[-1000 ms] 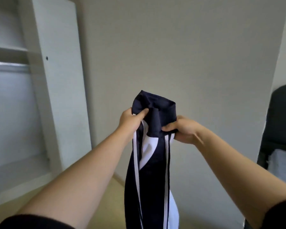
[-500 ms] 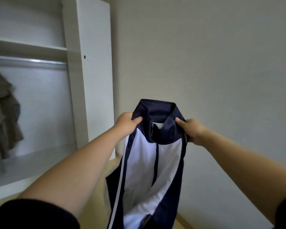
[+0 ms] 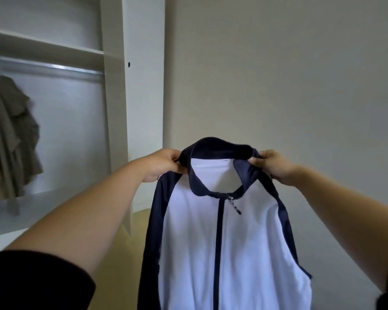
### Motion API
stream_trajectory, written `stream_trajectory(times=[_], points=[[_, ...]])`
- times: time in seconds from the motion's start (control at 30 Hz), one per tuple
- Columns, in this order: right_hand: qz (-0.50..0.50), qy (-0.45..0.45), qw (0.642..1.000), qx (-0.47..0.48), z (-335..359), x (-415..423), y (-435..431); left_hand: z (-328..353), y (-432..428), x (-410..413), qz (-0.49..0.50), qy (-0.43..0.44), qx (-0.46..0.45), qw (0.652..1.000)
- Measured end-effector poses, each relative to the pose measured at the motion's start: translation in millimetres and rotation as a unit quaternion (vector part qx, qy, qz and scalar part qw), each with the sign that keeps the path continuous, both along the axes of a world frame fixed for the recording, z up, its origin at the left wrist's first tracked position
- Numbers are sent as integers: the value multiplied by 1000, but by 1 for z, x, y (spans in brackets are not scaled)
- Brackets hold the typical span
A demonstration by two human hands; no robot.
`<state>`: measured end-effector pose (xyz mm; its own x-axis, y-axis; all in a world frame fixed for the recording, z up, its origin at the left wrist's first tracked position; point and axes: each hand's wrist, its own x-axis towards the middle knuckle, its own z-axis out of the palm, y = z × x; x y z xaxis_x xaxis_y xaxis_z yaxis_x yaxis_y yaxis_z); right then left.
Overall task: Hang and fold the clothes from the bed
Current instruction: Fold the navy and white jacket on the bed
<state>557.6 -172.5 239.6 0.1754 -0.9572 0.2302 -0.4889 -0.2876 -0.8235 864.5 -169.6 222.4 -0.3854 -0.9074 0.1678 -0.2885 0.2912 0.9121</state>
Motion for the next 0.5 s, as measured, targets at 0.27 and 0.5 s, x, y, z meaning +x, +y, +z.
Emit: stream_trajectory(times=[0.27, 0.5], points=[[187, -110, 962, 164, -7, -15, 4, -15, 1, 20, -61, 90, 41, 993], [176, -100, 968, 145, -3, -20, 7, -12, 8, 21, 3, 47, 60, 997]])
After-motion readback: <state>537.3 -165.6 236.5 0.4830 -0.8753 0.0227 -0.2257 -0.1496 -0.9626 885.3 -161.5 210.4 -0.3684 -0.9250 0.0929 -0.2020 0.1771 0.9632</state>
